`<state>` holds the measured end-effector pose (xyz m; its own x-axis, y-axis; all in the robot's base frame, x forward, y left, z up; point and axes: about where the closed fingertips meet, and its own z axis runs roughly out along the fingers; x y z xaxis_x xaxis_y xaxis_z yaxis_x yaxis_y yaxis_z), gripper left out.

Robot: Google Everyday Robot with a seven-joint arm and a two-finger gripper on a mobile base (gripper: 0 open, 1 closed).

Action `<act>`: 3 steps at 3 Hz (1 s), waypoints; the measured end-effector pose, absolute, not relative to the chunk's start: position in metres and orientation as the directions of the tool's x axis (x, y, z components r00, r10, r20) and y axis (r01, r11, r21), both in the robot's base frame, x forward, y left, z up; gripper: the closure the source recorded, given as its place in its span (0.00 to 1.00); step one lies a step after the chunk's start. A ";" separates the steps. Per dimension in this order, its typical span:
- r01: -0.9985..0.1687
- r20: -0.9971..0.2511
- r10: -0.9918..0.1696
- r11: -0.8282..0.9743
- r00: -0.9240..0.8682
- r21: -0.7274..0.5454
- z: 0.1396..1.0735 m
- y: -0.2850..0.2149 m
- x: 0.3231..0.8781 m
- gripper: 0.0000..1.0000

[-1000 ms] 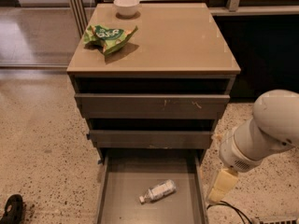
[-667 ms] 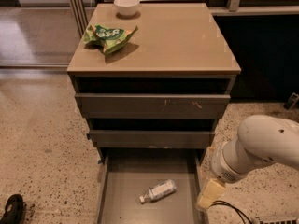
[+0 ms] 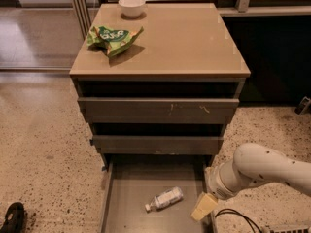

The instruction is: Pick blue plastic bottle from bottom drawer and place on counter

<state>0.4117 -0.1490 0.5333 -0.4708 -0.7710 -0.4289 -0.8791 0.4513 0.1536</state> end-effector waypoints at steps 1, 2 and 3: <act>-0.884 -0.423 -0.778 0.440 -0.464 0.159 0.522 -0.137 0.414 0.00; -0.897 -0.426 -0.793 0.421 -0.436 0.134 0.495 -0.120 0.424 0.00; -0.908 -0.465 -0.784 0.397 -0.411 0.133 0.465 -0.106 0.440 0.00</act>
Offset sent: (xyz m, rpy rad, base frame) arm 0.0356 0.0490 -0.0711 -0.0271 -0.0755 0.0524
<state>0.4397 -0.1058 0.4653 -0.4110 -0.7840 -0.4652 -0.9081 0.3969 0.1335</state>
